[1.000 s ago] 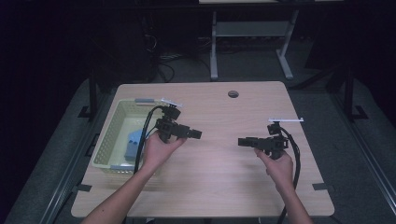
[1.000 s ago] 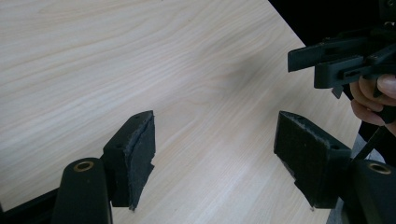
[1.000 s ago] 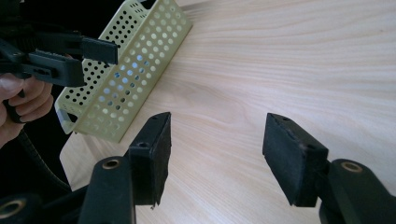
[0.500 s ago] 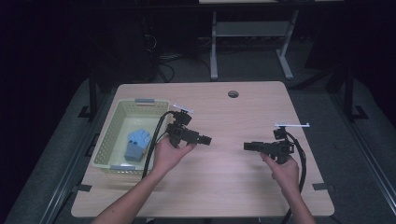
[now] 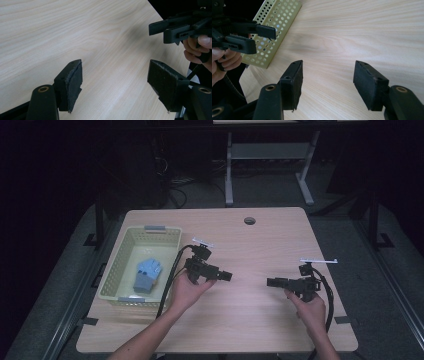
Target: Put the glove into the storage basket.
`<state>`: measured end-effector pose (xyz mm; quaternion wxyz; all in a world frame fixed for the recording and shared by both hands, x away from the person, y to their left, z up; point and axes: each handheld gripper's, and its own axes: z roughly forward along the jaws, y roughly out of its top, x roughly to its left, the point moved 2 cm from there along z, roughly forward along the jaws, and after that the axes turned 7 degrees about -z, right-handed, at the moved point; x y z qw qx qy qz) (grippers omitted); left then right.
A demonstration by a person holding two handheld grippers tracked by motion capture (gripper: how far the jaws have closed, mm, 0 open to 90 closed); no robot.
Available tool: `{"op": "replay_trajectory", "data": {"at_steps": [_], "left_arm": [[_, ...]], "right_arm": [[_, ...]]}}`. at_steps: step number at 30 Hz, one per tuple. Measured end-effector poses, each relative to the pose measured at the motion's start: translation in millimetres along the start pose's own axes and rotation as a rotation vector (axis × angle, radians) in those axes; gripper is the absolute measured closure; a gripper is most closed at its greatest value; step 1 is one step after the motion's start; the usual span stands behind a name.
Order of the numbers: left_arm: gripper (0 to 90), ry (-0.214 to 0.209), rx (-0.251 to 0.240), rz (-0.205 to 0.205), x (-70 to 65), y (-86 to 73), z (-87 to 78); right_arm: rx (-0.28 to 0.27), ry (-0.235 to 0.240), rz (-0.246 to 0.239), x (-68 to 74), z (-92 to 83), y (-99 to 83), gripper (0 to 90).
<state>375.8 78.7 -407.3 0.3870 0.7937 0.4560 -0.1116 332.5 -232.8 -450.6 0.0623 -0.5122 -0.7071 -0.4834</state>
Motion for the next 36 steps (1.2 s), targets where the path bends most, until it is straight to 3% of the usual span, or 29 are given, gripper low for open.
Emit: {"op": "replay_trajectory", "data": {"at_steps": [9,24,36], "left_arm": [[27.7,0.001,-0.01,0.012,-2.4,-7.7,7.5],[27.5,-0.031,-0.023,0.012,-7.1,-27.4,16.5],[27.5,-0.038,-0.04,0.044,-12.4,-47.7,17.5]], "right_arm": [[-0.007,0.005,0.009,-4.6,-6.4,-8.0,39.6],[-0.012,0.005,0.002,-7.8,-13.5,-20.1,37.6],[-0.027,0.002,0.013,-12.0,-19.4,-28.9,35.6]]}}
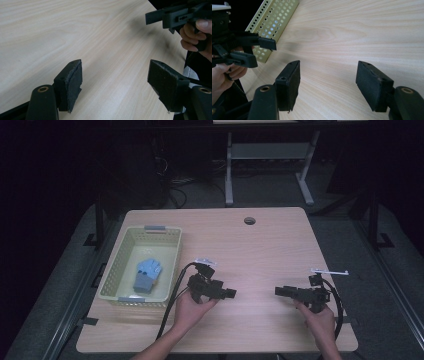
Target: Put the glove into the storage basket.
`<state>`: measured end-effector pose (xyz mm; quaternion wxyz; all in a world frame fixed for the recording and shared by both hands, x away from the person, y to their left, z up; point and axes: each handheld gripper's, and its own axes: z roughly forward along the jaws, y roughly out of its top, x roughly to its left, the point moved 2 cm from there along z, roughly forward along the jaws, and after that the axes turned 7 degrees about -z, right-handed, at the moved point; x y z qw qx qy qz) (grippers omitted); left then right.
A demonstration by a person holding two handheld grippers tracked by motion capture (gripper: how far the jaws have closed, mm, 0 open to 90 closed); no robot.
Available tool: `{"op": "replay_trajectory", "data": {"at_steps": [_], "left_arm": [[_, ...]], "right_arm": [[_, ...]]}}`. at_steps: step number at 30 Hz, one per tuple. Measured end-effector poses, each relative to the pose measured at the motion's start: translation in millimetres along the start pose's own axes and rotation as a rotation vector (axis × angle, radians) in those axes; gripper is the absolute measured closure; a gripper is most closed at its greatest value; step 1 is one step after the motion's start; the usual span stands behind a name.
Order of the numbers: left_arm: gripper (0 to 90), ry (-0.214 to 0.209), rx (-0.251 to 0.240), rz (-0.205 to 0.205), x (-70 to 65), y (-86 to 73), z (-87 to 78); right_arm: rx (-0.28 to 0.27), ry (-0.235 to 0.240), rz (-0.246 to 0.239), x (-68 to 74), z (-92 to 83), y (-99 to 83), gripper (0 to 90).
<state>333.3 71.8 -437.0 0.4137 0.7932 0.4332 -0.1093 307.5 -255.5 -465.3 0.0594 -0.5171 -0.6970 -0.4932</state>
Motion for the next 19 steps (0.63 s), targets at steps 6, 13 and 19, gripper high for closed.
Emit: {"op": "replay_trajectory", "data": {"at_steps": [6,13,19], "left_arm": [[27.2,-0.017,-0.011,-0.005,0.4,-11.0,-1.8],[26.3,-0.044,-0.025,-0.005,2.7,-22.8,-8.8],[25.3,-0.075,-0.048,-0.003,4.0,-35.3,-14.8]], "right_arm": [[-0.02,-0.008,0.001,-2.1,-2.5,-4.1,35.1],[-0.035,-0.004,0.003,-2.9,-3.7,-8.2,34.2],[-0.029,0.004,-0.033,2.7,-3.8,-12.7,32.5]]}}
